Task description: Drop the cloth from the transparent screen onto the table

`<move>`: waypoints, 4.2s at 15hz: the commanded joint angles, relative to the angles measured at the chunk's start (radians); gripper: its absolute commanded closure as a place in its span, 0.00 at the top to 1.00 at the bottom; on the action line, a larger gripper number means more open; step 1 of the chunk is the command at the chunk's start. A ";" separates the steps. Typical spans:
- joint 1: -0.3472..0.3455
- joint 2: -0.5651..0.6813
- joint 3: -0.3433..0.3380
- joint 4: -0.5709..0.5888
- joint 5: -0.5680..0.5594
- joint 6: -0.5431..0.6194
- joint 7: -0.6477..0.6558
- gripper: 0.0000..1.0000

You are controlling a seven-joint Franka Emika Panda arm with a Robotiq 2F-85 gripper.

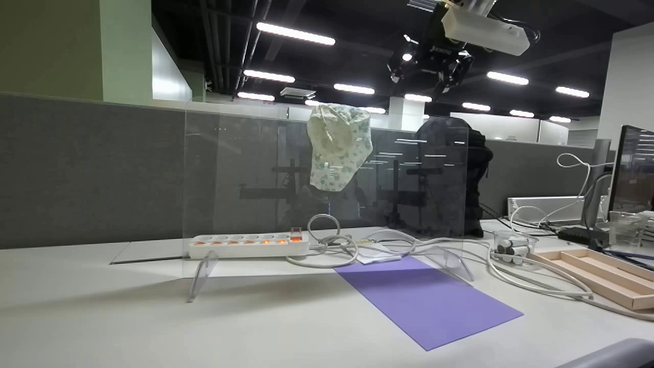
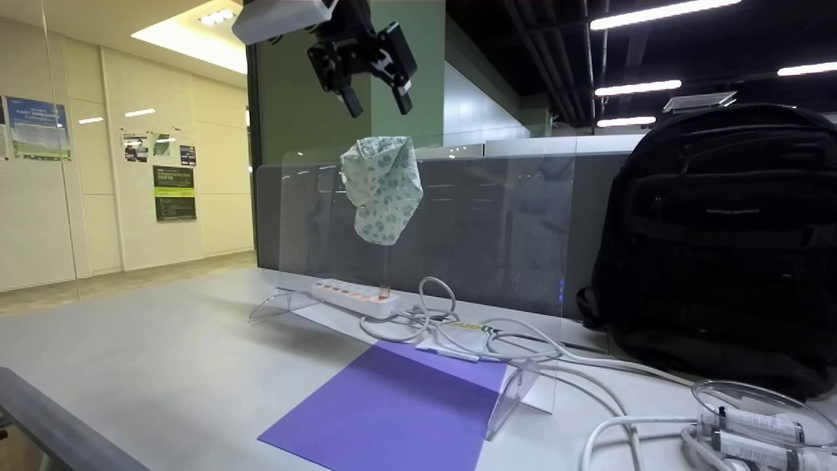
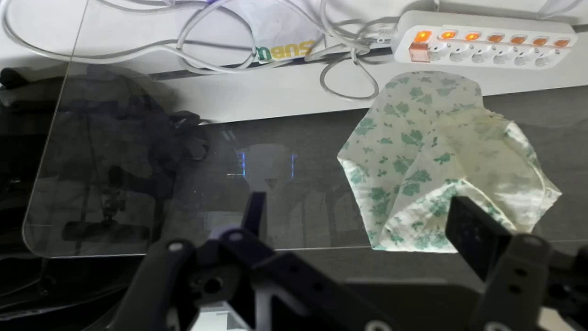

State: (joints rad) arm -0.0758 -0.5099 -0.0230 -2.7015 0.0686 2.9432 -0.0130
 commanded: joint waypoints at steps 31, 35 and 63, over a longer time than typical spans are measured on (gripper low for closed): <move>0.532 0.362 -0.462 0.150 -0.023 0.386 -0.065 0.11; 0.585 0.352 -0.513 0.148 -0.033 0.379 -0.075 0.32; 0.840 0.436 -0.731 0.214 -0.132 0.404 -0.148 0.73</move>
State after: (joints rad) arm 0.7348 -0.0977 -0.7302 -2.5214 -0.0598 3.3330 -0.1719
